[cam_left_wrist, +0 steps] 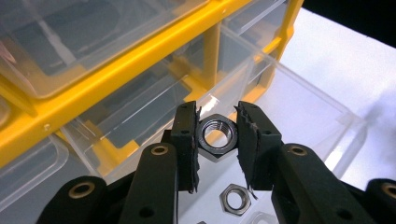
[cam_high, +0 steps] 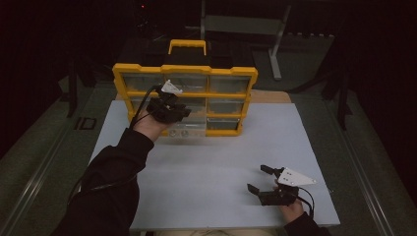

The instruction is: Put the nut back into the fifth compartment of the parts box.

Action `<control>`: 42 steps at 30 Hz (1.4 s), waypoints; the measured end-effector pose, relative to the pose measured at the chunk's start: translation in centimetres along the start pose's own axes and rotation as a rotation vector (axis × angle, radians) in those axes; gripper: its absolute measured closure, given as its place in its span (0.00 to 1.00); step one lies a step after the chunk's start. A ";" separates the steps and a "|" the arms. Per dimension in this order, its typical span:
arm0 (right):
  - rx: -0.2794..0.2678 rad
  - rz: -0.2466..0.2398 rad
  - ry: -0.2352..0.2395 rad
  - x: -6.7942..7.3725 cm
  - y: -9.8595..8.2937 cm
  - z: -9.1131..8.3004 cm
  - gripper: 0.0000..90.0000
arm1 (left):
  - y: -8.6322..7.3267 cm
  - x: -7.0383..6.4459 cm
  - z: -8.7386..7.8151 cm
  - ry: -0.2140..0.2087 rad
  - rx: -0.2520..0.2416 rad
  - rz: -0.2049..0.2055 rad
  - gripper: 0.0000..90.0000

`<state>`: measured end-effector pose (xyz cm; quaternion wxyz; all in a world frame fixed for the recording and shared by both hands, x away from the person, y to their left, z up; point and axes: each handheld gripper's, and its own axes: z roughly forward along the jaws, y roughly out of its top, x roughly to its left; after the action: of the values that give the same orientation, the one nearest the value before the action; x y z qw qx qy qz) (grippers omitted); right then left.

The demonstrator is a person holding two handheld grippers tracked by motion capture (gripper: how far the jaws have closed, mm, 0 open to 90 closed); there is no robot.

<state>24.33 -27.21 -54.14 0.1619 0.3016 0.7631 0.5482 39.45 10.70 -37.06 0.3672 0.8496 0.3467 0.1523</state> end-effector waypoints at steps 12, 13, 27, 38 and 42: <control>0.002 -0.001 0.003 0.0 0.0 0.0 0.14 | 0.2 0.4 -0.1 -0.021 -0.008 -0.029 0.62; 0.002 -0.002 0.003 0.0 0.0 0.0 0.14 | 0.2 0.4 -0.3 -0.025 -0.017 -0.034 0.59; 0.005 -0.001 0.004 0.0 0.0 0.0 0.14 | -0.4 0.1 -3.6 -0.037 -0.104 -0.056 0.11; 0.008 -0.003 0.002 0.0 0.0 0.1 0.14 | -2.4 -0.4 -6.5 -0.055 -0.173 -0.051 0.00; 0.010 -0.002 0.003 0.0 0.0 0.1 0.14 | -3.7 -0.8 -7.0 -0.056 -0.208 -0.034 0.00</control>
<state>24.36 -27.12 -54.19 0.1600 0.3010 0.7662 0.5448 33.54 15.55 -35.00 0.4655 0.8047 0.3332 0.1575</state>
